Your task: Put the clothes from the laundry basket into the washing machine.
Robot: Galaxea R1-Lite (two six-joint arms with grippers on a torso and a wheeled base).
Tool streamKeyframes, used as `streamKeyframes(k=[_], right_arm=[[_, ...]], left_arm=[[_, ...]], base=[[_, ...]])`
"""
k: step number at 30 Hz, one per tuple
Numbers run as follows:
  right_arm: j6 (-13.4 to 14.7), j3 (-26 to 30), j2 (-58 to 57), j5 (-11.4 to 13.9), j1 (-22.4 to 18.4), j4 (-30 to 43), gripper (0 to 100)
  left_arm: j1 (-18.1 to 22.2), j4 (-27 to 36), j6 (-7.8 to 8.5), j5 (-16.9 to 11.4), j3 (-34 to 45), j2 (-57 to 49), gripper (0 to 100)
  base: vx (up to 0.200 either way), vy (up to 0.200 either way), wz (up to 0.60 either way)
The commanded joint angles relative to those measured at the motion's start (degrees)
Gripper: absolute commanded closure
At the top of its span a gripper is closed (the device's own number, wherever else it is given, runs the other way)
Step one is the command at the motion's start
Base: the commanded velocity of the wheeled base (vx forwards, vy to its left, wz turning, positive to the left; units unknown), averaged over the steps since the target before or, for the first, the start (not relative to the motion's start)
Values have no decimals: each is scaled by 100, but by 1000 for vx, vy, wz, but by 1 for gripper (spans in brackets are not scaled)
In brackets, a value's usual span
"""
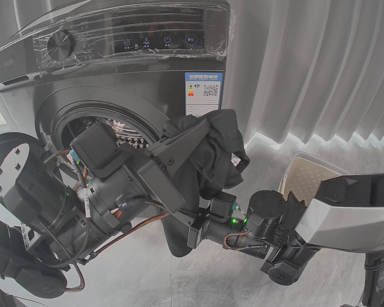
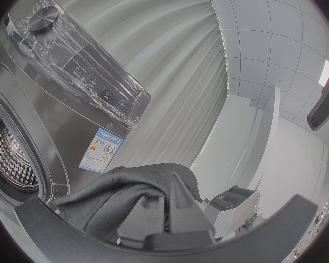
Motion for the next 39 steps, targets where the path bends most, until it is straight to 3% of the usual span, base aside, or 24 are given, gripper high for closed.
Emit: streamKeyframes(k=[1, 7, 8, 15, 24, 30, 36, 37, 39], right_arm=[[-8, 383, -290, 1, 24, -14, 100], [-16, 1368, -1107, 18, 226, -14, 100], [-25, 1728, -1441, 27, 314, -5, 100], [-95, 2633, -2601, 54, 587, 12, 100], [-148, 2783, -3093, 229, 499, 21, 100], [-148, 2800, -3102, 247, 420, 12, 100], [-139, 2774, -3085, 247, 411, 12, 100], [-139, 2765, -3085, 256, 411, 12, 100], [-139, 2747, -3076, 256, 393, 12, 100]], left_arm=[[82, -19, -6, 7, -3, 107, 100], [311, -37, 3, -1, -3, 204, 100], [363, -37, -6, -1, 6, 221, 100], [645, -45, 3, 51, 32, 546, 100], [715, -379, 38, 192, 120, 1065, 100], [803, -388, 293, 280, 120, 1364, 100], [812, -397, 266, 245, 173, 1302, 100], [812, -397, 266, 236, 190, 1293, 0], [856, -397, 275, 236, 199, 1285, 0]], base=[[0, 0, 0], [0, 0, 0], [0, 0, 0], [0, 0, 0], [0, 0, 0], [0, 0, 0], [0, 0, 0], [0, 0, 0], [0, 0, 0]])
